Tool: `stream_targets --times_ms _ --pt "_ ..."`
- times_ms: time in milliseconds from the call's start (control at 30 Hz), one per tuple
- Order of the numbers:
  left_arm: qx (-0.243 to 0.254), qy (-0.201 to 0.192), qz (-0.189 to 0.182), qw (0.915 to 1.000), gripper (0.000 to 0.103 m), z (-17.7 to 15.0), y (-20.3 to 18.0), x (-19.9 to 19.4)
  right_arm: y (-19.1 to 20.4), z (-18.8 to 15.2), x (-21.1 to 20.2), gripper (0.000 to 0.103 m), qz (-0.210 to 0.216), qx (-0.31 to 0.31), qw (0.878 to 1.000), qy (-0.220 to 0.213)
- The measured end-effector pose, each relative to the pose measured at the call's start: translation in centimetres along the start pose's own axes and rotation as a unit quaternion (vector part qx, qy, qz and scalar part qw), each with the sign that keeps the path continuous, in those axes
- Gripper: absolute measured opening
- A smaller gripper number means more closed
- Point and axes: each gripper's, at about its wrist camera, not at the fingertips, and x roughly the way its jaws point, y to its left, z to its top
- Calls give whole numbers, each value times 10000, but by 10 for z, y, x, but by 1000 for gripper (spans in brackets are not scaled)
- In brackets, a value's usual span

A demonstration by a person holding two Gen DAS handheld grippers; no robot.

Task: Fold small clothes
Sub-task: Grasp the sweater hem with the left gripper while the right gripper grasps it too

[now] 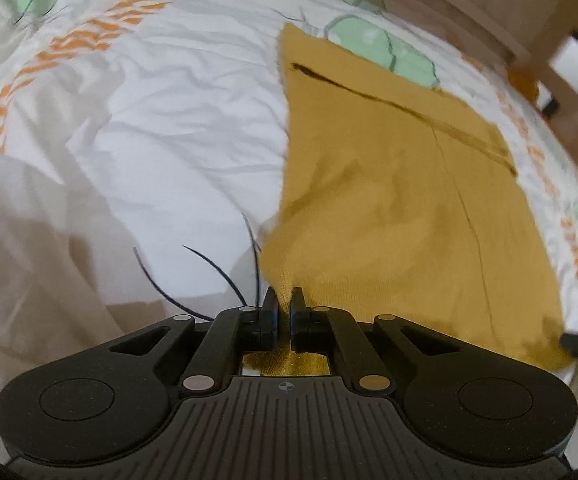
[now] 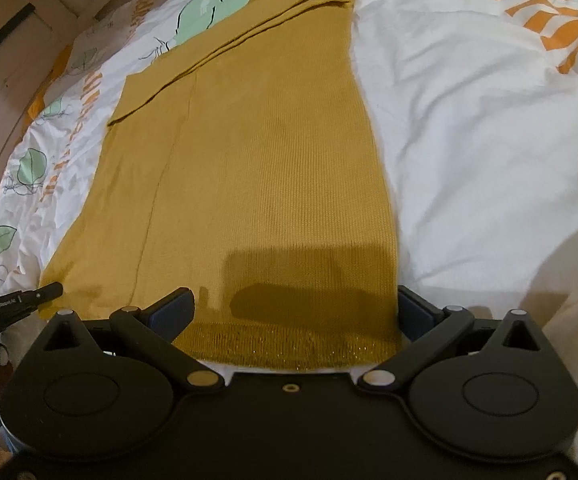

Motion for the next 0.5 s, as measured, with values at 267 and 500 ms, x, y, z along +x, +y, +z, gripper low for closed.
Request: stream_targets --times_ms 267,500 --pt "-93 131 -57 9999 5 1 5 4 -14 1 -5 103 310 420 9986 77" --pt "-109 200 -56 9997 6 1 4 8 -25 3 -7 76 366 763 9963 141"
